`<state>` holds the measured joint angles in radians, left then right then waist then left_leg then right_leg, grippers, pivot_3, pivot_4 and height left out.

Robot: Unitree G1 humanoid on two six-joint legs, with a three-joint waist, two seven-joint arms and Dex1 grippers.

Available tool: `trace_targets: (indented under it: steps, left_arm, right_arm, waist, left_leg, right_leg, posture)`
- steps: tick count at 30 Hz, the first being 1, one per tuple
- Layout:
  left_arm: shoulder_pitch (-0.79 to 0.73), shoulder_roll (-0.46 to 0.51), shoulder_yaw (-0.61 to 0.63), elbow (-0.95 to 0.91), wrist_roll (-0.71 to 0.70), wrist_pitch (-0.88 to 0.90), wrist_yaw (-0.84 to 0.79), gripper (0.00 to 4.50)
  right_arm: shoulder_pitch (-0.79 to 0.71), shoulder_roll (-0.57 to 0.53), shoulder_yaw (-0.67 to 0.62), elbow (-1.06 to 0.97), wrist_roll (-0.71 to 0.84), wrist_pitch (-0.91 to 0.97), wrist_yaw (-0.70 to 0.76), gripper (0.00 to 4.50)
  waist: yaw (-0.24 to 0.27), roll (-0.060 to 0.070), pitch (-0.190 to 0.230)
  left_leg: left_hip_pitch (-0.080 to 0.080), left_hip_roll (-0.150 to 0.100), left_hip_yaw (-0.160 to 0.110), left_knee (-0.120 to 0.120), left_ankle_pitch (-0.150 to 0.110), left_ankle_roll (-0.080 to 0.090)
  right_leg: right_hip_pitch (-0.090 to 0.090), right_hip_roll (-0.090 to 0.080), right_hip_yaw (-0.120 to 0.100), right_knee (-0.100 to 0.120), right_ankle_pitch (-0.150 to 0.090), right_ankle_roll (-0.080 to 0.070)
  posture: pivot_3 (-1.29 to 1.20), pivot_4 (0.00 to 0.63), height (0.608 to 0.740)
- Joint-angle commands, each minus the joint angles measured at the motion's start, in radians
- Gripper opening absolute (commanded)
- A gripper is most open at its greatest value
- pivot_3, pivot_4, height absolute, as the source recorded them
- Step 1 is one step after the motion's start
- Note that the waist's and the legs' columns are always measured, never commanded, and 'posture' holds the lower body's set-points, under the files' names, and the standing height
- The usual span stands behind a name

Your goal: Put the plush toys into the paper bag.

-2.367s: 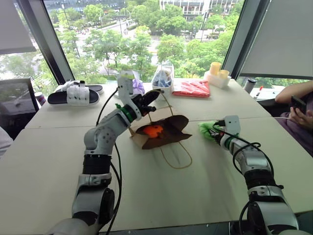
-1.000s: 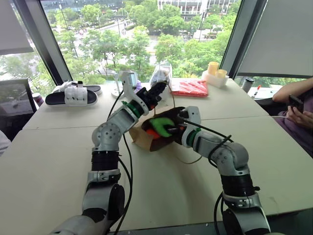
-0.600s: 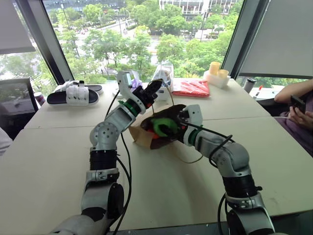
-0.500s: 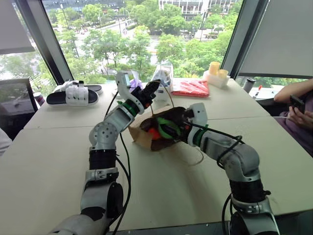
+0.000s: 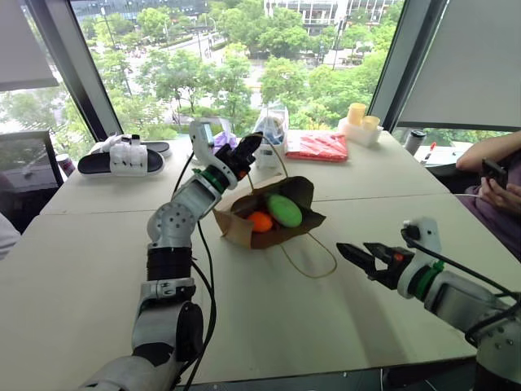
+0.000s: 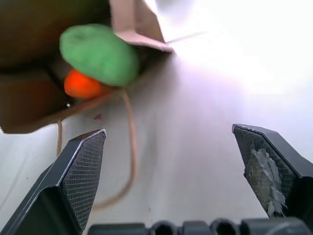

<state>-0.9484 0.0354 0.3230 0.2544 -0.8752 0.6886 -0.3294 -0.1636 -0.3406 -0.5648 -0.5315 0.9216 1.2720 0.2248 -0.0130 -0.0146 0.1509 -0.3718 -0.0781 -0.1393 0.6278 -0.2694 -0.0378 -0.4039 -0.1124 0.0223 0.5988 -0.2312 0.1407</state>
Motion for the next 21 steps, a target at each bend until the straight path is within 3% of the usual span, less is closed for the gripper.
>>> trace_targets:
  steps: [1, 5, 8, 14, 16, 20, 21]
  left_arm:
    - [-0.018, 0.004, -0.005, -0.019, -0.004, -0.014, -0.017, 0.00]
    - [-0.019, 0.002, -0.010, -0.016, -0.001, -0.016, -0.019, 0.00]
    - [-0.018, 0.002, -0.017, -0.019, 0.003, -0.012, -0.021, 0.00]
    - [-0.011, 0.015, -0.020, -0.019, 0.012, -0.009, -0.025, 0.00]
    - [-0.008, 0.021, -0.028, -0.022, 0.021, -0.006, -0.032, 0.00]
    - [-0.004, 0.063, -0.088, -0.040, 0.072, 0.006, -0.073, 0.00]
    - [-0.002, 0.110, -0.160, -0.056, 0.135, -0.006, -0.128, 0.00]
  right_arm:
    - [0.050, 0.072, -0.012, 0.017, 0.090, -0.035, 0.000, 4.46]
    - [0.087, 0.156, 0.000, 0.054, 0.159, -0.079, -0.022, 4.46]
    - [0.090, 0.244, 0.031, 0.088, 0.198, -0.122, -0.068, 3.71]
    - [0.101, 0.238, 0.077, 0.076, 0.230, -0.170, -0.106, 0.78]
    - [0.103, 0.231, 0.082, 0.070, 0.262, -0.184, -0.117, 0.07]
    - [0.098, 0.177, 0.077, 0.023, 0.372, -0.216, -0.101, 0.07]
    - [0.083, 0.155, 0.066, 0.002, 0.436, -0.236, -0.093, 0.07]
  waist:
    - [0.001, 0.000, 0.000]
    - [0.002, 0.000, 0.000]
    - [0.001, 0.000, 0.000]
    - [0.002, 0.000, 0.000]
    - [0.002, 0.000, 0.000]
    - [0.001, 0.001, 0.000]
    - [0.001, 0.001, 0.000]
  left_leg:
    - [0.000, 0.000, 0.000, 0.000, 0.000, 0.000]
    - [0.000, 0.000, 0.000, 0.001, 0.000, 0.000]
    - [0.000, 0.000, -0.001, 0.000, 0.000, 0.000]
    - [0.000, 0.000, -0.001, 0.000, 0.000, 0.000]
    - [0.000, 0.000, -0.001, 0.000, 0.000, 0.000]
    - [0.000, 0.000, -0.001, 0.000, 0.000, 0.000]
    - [0.000, 0.000, -0.001, 0.000, 0.000, 0.000]
  right_leg:
    - [0.000, 0.000, 0.000, 0.000, 0.000, 0.000]
    - [0.000, 0.000, 0.000, 0.000, 0.000, 0.000]
    - [0.000, 0.001, 0.000, 0.000, 0.000, 0.000]
    - [0.000, 0.001, 0.000, 0.000, 0.000, 0.000]
    - [0.000, 0.001, 0.000, 0.000, 0.000, 0.000]
    - [0.000, 0.001, 0.000, 0.000, 0.000, 0.000]
    - [0.000, 0.001, 0.000, 0.000, 0.000, 0.000]
  posture:
    - [0.00, 0.150, 0.740]
    - [0.00, 0.150, 0.740]
    - [0.00, 0.150, 0.740]
    - [0.00, 0.150, 0.740]
    - [0.00, 0.150, 0.740]
    - [0.00, 0.150, 0.740]
    - [0.00, 0.150, 0.740]
